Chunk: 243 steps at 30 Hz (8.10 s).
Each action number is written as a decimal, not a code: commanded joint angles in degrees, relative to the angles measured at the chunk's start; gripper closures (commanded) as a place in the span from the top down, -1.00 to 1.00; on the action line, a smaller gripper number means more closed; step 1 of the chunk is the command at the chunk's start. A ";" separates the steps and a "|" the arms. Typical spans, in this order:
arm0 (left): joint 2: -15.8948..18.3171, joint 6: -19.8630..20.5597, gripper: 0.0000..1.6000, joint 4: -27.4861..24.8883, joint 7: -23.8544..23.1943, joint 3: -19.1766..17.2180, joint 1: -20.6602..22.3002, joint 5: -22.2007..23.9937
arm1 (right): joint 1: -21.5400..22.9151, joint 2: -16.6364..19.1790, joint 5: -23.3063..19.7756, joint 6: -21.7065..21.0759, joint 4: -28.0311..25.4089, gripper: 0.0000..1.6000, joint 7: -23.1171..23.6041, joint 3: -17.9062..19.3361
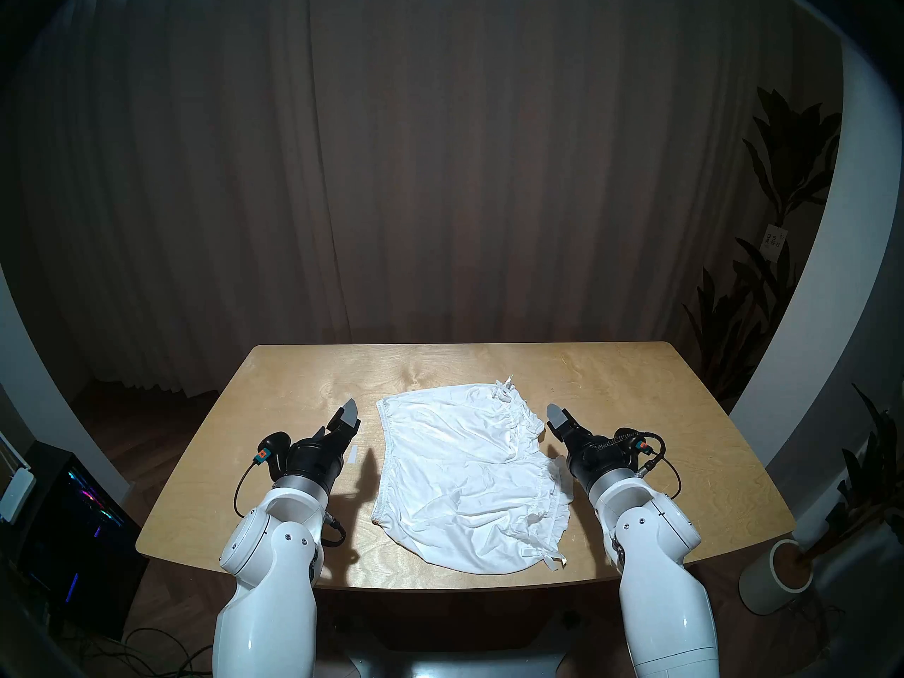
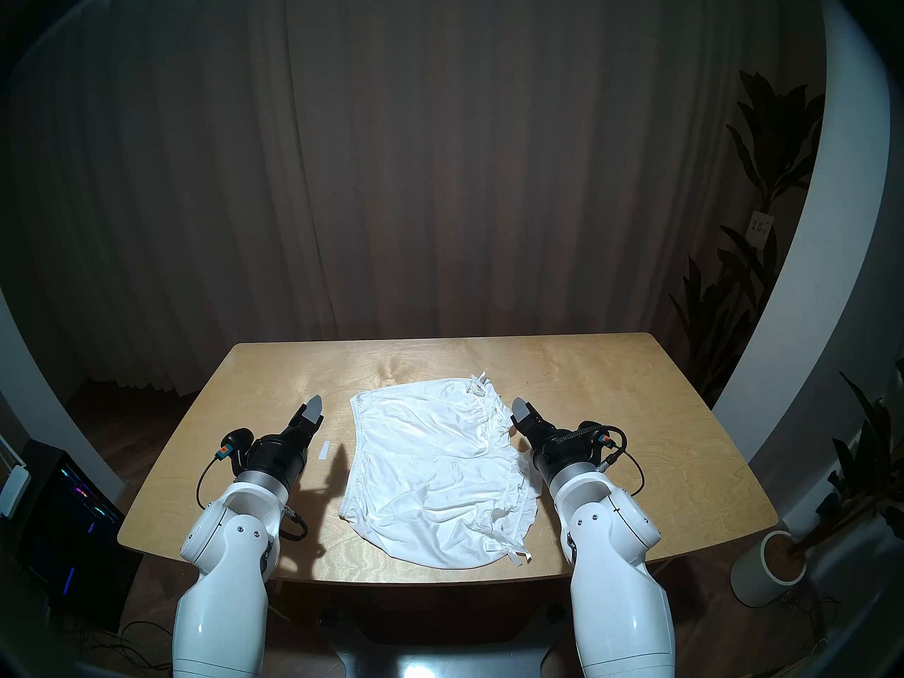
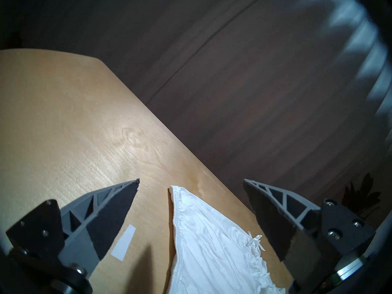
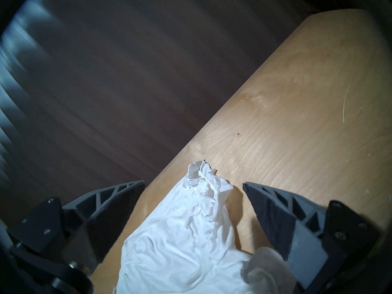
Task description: Fold the pants in half lengthwise, then in half again, and set them down flat
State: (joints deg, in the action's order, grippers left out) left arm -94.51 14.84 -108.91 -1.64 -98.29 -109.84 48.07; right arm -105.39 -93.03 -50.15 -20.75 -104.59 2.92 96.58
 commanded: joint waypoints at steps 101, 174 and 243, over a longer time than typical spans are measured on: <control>-2.63 19.45 1.00 -13.83 59.93 -7.25 -6.99 65.48 | -8.91 6.10 -78.25 -24.42 -12.19 1.00 -63.35 13.36; 19.80 22.21 1.00 12.53 70.50 -1.30 8.54 98.19 | -1.93 27.87 -79.84 -31.38 0.97 1.00 -53.75 1.81; 18.96 21.03 -1.00 16.16 63.56 0.27 12.10 93.59 | 6.21 23.34 -79.99 -27.33 3.71 -1.00 -50.74 -4.79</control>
State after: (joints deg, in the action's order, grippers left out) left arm -76.96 37.05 -92.24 61.61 -96.30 -95.99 142.89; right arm -100.18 -69.81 -127.55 -48.46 -99.16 -47.48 90.87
